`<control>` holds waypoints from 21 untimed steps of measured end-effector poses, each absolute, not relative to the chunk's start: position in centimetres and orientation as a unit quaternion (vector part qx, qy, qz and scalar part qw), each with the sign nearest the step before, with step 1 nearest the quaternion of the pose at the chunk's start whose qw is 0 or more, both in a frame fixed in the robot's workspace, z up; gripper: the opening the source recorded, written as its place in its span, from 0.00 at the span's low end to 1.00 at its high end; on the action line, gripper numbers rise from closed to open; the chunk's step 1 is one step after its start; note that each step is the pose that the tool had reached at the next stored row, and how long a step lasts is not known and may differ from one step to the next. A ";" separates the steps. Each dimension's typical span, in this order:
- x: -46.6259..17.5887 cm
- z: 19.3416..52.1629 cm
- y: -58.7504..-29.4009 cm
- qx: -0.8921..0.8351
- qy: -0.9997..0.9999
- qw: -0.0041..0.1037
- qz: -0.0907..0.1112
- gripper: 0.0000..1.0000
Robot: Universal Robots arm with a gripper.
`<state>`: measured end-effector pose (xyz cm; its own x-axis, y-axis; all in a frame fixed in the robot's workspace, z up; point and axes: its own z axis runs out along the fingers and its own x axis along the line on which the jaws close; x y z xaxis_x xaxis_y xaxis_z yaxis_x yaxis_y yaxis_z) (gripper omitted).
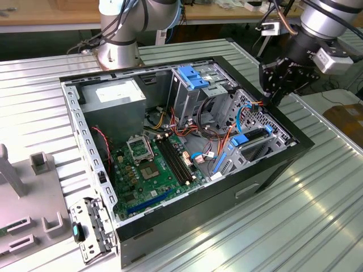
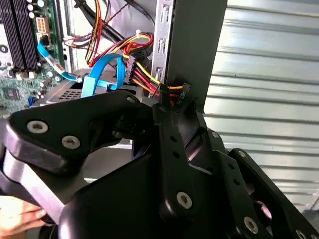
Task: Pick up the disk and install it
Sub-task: 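Insert the first disk wire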
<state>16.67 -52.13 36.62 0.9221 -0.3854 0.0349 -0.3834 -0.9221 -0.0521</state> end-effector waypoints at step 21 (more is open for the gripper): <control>16.7 36.6 -51.3 -0.986 0.163 -0.024 -0.029 0.27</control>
<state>16.67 -51.29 36.63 0.9454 -0.3194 0.0655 -0.3222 -0.9460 0.0372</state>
